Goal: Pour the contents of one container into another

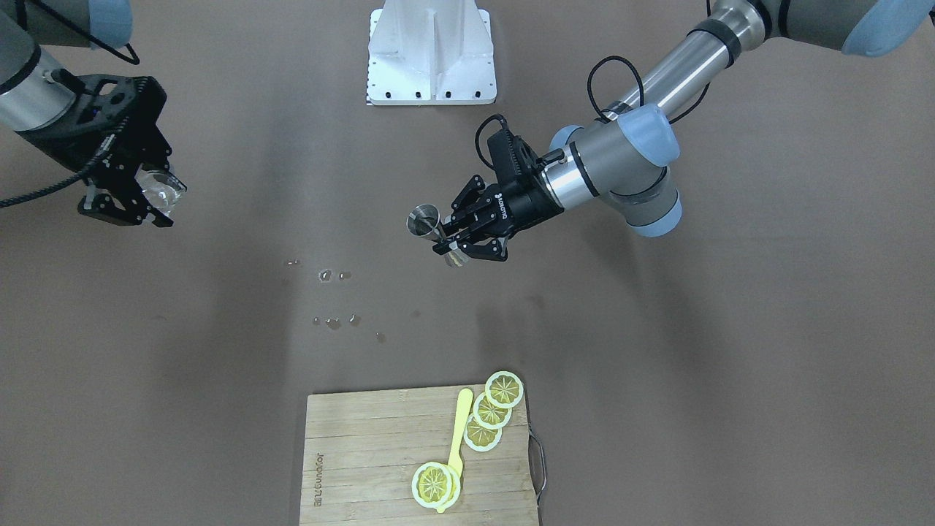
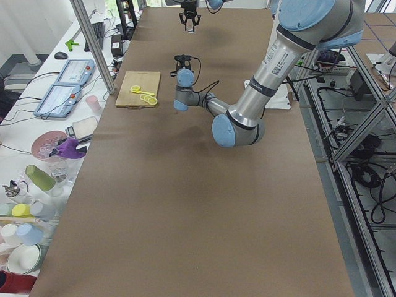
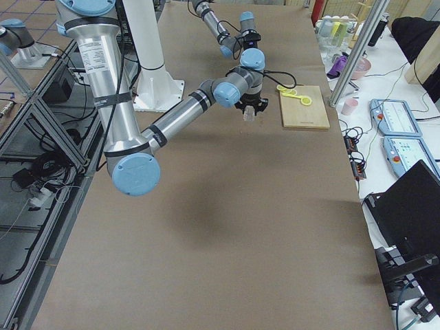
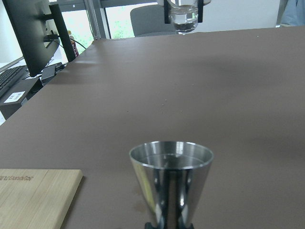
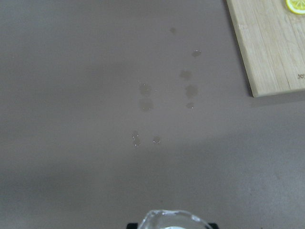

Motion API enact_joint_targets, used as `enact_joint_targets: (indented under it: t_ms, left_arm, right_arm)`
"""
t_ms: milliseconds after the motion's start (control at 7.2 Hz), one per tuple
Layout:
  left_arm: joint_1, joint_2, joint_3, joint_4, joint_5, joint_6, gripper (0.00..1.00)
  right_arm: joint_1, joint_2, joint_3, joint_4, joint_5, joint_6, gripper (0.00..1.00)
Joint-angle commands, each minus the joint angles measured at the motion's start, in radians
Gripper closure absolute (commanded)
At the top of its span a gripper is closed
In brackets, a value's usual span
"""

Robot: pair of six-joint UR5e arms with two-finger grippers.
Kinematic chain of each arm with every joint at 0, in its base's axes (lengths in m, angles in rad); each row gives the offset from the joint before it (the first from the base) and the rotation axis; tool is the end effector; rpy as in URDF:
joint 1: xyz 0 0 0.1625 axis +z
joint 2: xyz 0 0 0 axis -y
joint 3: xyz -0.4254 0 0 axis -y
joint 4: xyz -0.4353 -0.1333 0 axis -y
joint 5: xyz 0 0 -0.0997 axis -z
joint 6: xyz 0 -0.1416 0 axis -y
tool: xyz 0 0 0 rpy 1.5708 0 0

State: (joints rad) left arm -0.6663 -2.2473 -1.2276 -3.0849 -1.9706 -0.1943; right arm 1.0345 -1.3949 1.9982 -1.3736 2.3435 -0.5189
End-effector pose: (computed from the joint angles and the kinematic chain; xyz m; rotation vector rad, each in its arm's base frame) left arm 0.5616 -0.5410 0.2203 1.4623 1.2350 0.8565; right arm -0.2642 -0.5120 0.3334 0.8088 -0.7913 -1.2573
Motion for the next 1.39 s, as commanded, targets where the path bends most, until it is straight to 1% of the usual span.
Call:
enact_joint_targets:
  t_ms: [0, 139, 278, 417, 556, 694, 833, 972, 1111, 1250]
  left_arm:
    - [0.004, 0.044, -0.033, -0.031, 0.141, -0.036, 1.0]
    - [0.005, 0.052, -0.036, -0.053, 0.242, -0.036, 1.0]
    - [0.008, 0.058, -0.036, -0.063, 0.333, -0.037, 1.0]
    - [0.004, 0.06, -0.049, -0.051, 0.335, -0.068, 1.0]
    - [-0.013, 0.083, -0.114, 0.001, 0.291, -0.117, 1.0]
    - [-0.015, 0.104, -0.175, 0.082, 0.244, -0.111, 1.0]
    - [-0.015, 0.115, -0.222, 0.124, 0.242, -0.108, 1.0]
    - [-0.015, 0.117, -0.24, 0.138, 0.242, -0.111, 1.0]
    - [-0.01, 0.117, -0.234, 0.132, 0.231, -0.119, 1.0]
    - [-0.009, 0.118, -0.228, 0.126, 0.231, -0.111, 1.0]
  right_arm:
    - [0.042, -0.151, -0.019, 0.241, 0.033, 0.04, 1.0]
    - [0.062, -0.201, -0.057, 0.372, 0.052, 0.062, 1.0]
    - [0.077, -0.243, -0.123, 0.537, 0.069, 0.115, 1.0]
    - [0.091, -0.271, -0.227, 0.753, 0.073, 0.19, 1.0]
    - [0.101, -0.271, -0.362, 0.977, 0.08, 0.295, 1.0]
    - [0.101, -0.268, -0.471, 1.168, 0.074, 0.357, 1.0]
    - [0.113, -0.263, -0.53, 1.265, 0.07, 0.387, 1.0]
    - [0.119, -0.262, -0.583, 1.366, 0.05, 0.392, 1.0]
    - [0.116, -0.254, -0.708, 1.554, -0.007, 0.468, 1.0]
    - [0.116, -0.212, -0.83, 1.69, -0.022, 0.532, 1.0]
